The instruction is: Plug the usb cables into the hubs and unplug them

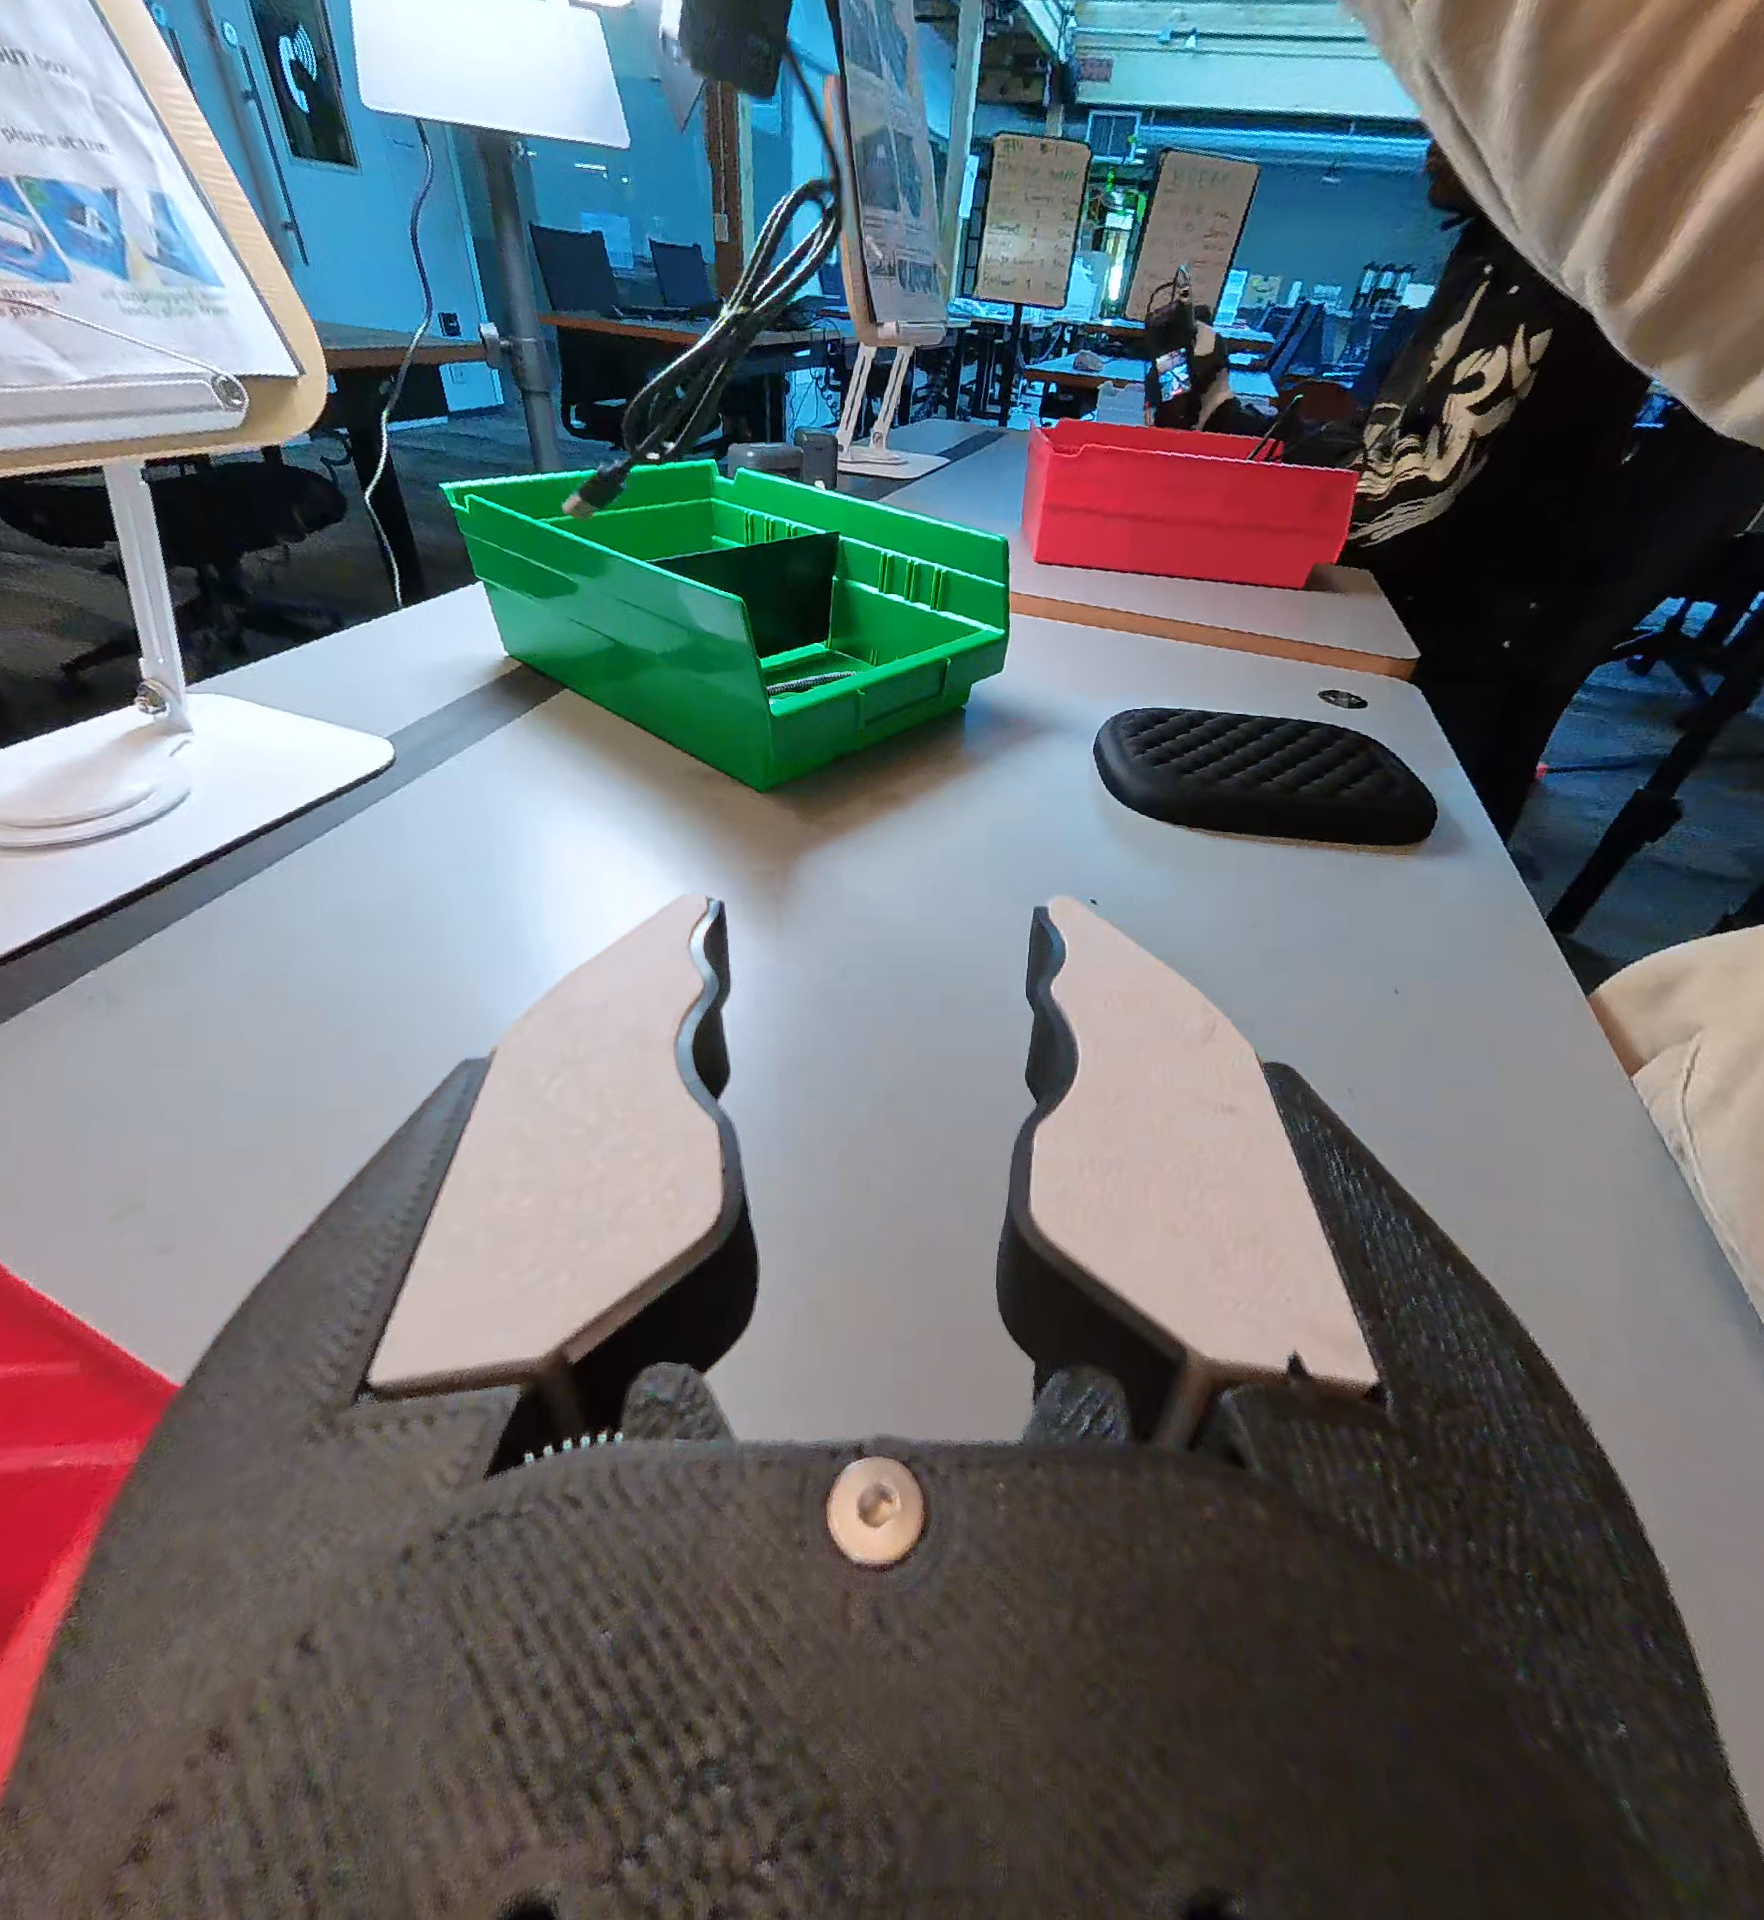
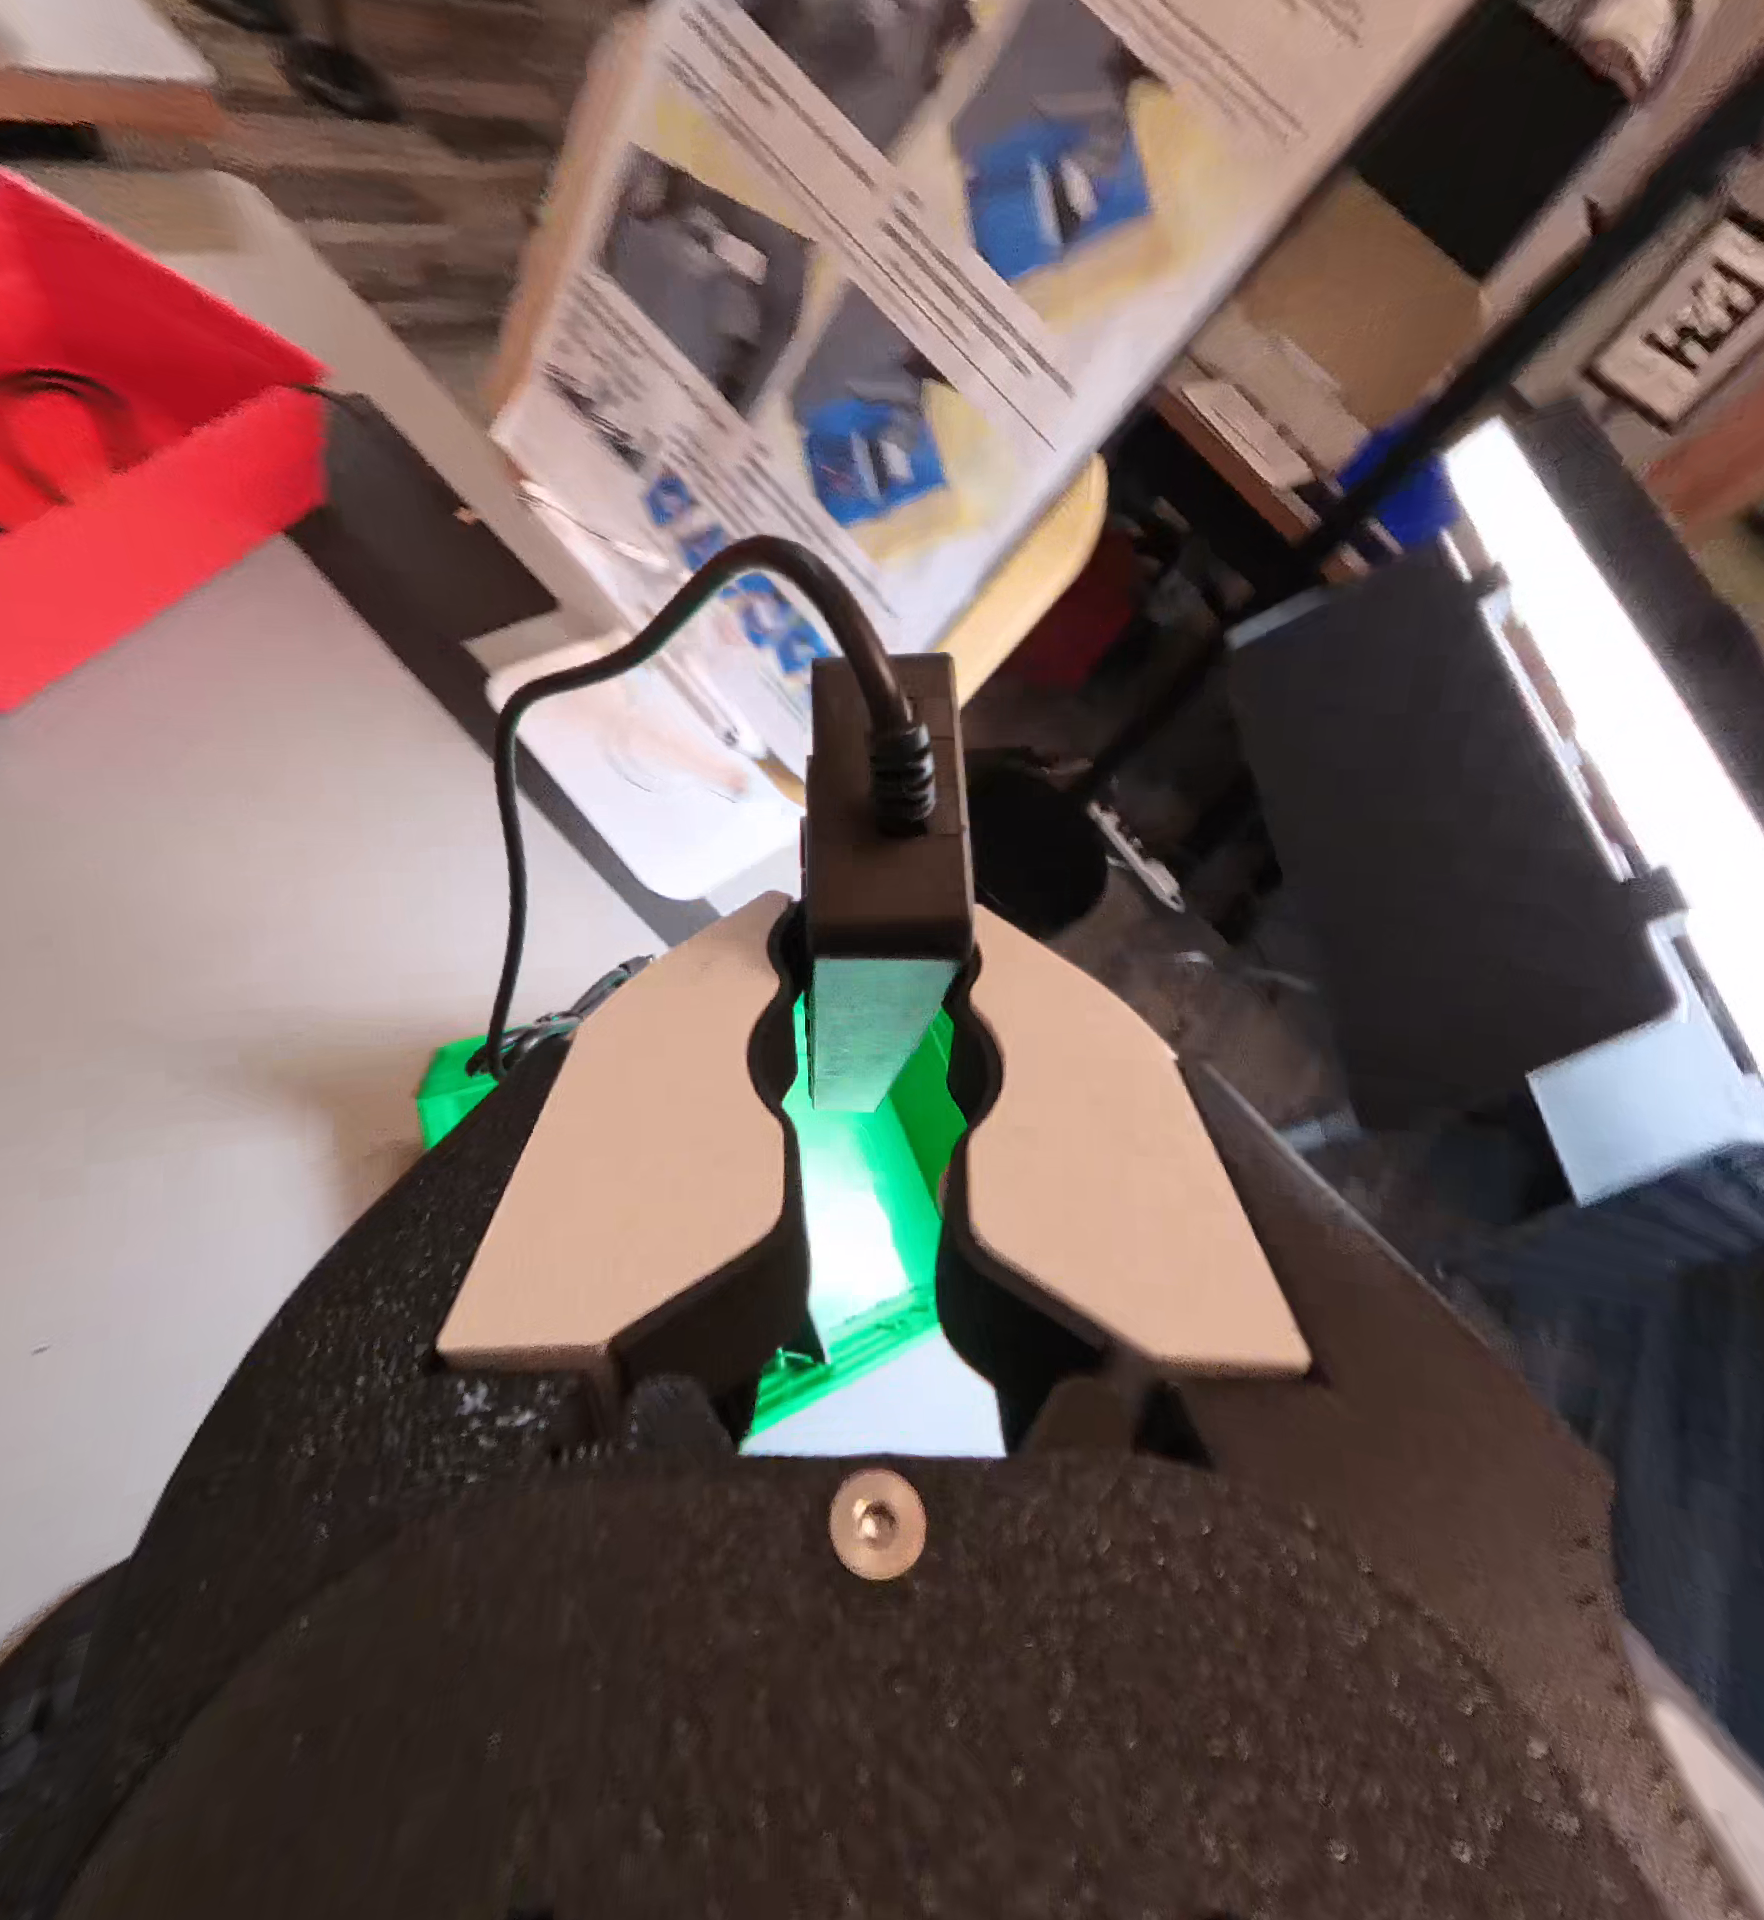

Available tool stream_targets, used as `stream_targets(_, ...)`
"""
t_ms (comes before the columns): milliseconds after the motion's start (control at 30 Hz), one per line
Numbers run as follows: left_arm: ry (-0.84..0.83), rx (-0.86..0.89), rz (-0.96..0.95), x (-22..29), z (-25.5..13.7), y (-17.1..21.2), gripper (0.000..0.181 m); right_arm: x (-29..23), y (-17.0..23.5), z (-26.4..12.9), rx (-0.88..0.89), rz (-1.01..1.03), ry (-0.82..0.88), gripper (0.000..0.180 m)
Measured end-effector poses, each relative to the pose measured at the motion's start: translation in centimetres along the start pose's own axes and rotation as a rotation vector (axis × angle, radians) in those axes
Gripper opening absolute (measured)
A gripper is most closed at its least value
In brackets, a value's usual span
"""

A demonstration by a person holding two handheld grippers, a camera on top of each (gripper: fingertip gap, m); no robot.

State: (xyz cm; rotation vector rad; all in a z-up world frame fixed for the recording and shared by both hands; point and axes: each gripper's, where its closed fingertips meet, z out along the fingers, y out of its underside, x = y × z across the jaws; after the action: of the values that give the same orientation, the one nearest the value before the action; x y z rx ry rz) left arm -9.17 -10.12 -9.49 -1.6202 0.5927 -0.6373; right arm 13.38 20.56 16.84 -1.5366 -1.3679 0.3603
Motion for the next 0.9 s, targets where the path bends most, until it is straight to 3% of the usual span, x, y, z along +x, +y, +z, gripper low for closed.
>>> stream_targets(367,0.022,-0.036,-0.025,0.5,0.6,1.3,0.053,7.2,11.4,7.0,0.056,0.418,0.215,0.025)
stream_targets(533,0.050,-0.049,-0.039,1.0,1.0,1.7,0.053,5.0,16.6,11.4,0.011,0.562,0.144,0.025)
stream_targets(733,0.056,-0.057,-0.047,1.1,1.0,2.0,0.052,1.4,23.5,16.1,-0.206,0.620,0.122,0.025)
stream_targets(900,0.061,-0.065,-0.075,0.9,1.2,2.5,0.051,1.5,23.4,16.7,-0.240,0.654,0.135,0.025)
